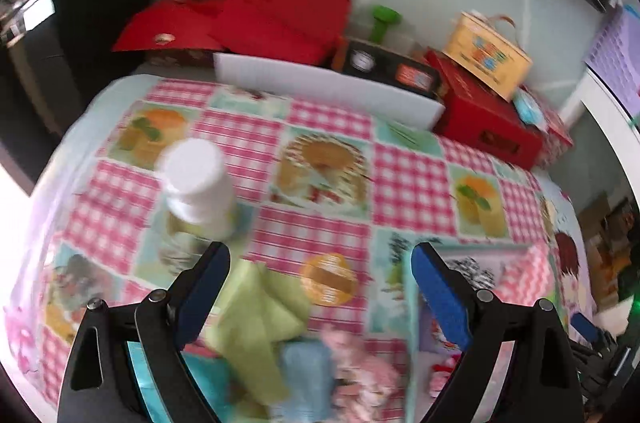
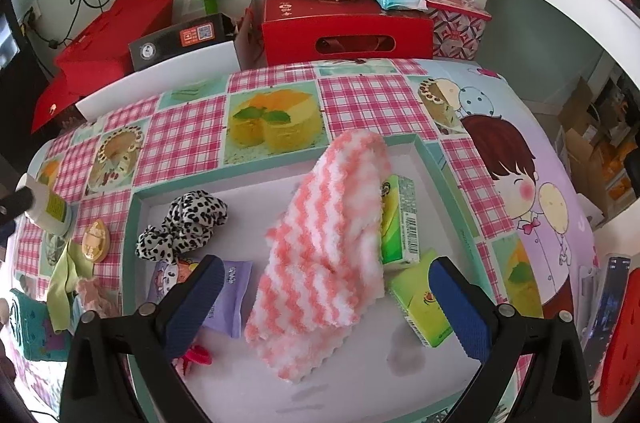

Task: Organize soft objects
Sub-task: 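Move both grippers back to the pile, right gripper toward the pink sock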

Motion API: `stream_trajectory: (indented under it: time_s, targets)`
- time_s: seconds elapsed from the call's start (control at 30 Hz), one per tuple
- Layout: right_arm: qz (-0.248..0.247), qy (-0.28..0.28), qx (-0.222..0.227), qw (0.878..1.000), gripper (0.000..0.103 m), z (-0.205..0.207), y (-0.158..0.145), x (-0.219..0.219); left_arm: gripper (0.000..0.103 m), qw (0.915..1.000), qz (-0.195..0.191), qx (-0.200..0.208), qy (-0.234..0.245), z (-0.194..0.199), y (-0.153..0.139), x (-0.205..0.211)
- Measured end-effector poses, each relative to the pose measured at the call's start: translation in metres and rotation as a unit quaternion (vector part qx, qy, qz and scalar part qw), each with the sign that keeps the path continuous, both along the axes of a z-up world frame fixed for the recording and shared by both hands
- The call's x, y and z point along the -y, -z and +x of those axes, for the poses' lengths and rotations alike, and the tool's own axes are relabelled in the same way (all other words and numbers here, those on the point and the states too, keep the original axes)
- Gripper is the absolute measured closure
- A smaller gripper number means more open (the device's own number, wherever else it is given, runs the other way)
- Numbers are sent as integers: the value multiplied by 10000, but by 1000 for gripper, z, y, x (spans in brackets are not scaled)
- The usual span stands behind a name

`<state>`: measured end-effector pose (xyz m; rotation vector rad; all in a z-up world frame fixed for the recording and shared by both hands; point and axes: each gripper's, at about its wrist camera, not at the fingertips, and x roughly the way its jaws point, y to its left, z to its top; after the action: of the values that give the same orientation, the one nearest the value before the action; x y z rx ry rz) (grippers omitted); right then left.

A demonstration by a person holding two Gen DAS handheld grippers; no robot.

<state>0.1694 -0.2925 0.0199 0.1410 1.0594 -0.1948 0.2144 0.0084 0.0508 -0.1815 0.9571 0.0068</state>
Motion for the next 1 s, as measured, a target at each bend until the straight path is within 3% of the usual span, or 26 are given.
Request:
stream_trajectory:
  time_s: [0.2,0.43,0.67,1.0]
  targets:
    - [222,-72,112,9997,0,3,-3,-14,11,9971,245,-73,-722,-7,-4,-54]
    - [424,-705,184,9964,0,10,-6,-64,11,9919,43,-163,-1260,-18,2,-99]
    - [835,-1501,204,9849,0,10,-4,-123,11,9931,54,-339,-1122,-20,6,-103]
    - [978,-2109,4,9726,0,2,8,-166,11,9949,-137,-536,-846,-20,14,-95]
